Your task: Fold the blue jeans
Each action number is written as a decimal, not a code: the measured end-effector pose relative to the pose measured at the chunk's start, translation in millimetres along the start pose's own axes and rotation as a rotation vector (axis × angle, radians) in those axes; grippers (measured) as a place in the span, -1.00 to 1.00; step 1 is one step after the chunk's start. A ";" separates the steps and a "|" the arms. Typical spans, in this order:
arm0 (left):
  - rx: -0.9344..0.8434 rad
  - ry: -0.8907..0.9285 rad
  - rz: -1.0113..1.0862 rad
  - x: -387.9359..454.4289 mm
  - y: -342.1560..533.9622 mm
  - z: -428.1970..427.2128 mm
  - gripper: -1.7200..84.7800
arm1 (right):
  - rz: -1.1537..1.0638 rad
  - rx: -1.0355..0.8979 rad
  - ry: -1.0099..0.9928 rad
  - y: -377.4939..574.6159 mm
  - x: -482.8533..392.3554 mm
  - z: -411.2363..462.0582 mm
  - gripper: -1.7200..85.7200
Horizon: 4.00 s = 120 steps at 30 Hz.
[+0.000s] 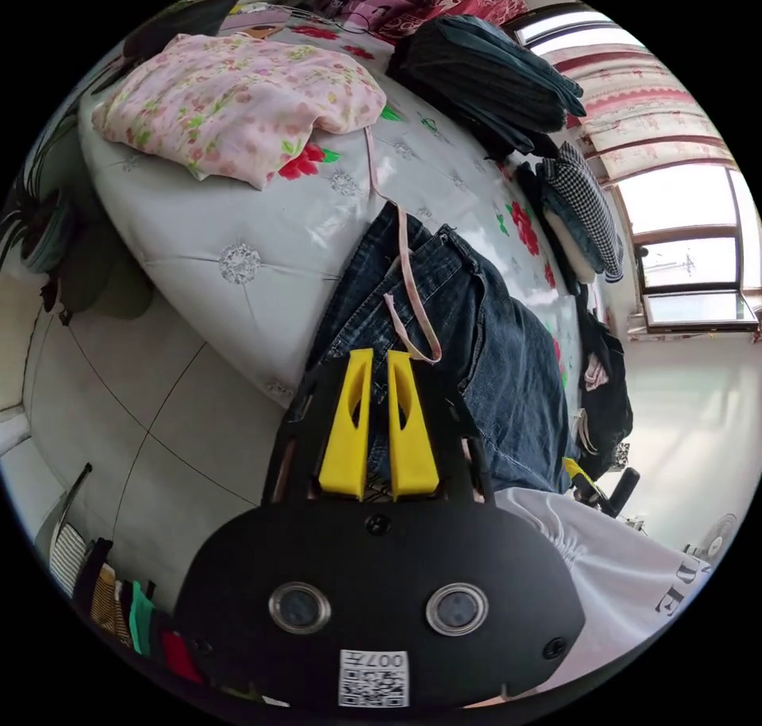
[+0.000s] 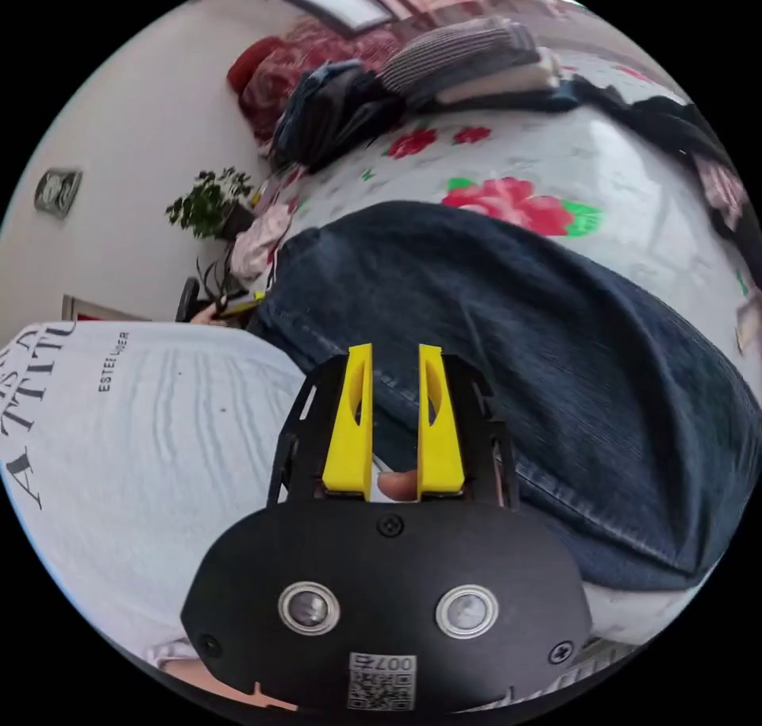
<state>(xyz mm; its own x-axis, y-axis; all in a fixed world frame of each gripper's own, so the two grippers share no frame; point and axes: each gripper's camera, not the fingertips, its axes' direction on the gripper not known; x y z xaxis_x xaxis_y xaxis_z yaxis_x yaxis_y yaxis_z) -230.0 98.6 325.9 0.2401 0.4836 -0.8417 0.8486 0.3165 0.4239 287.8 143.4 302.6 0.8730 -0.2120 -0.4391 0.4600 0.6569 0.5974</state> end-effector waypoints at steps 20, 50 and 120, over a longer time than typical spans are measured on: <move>-0.027 -0.194 0.135 30.5 12.1 -6.3 -0.77 | -0.204 -0.365 0.293 -40.0 -211.2 305.1 -0.96; 0.123 -0.171 0.284 34.4 109.5 -22.6 -0.82 | -0.136 -0.038 0.102 -187.7 -172.1 273.0 -0.76; -0.309 -0.496 0.877 249.1 176.4 280.5 -0.97 | 1.132 0.484 0.441 316.7 468.1 -449.3 -0.89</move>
<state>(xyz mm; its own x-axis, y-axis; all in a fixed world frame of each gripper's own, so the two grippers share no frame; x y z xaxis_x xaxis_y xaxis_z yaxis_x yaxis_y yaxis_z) 111.7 46.0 97.2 0.9368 0.2784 -0.2120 0.1440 0.2455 0.9587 769.4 577.2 -15.3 0.7285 0.5970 0.3360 -0.3979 -0.0306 0.9169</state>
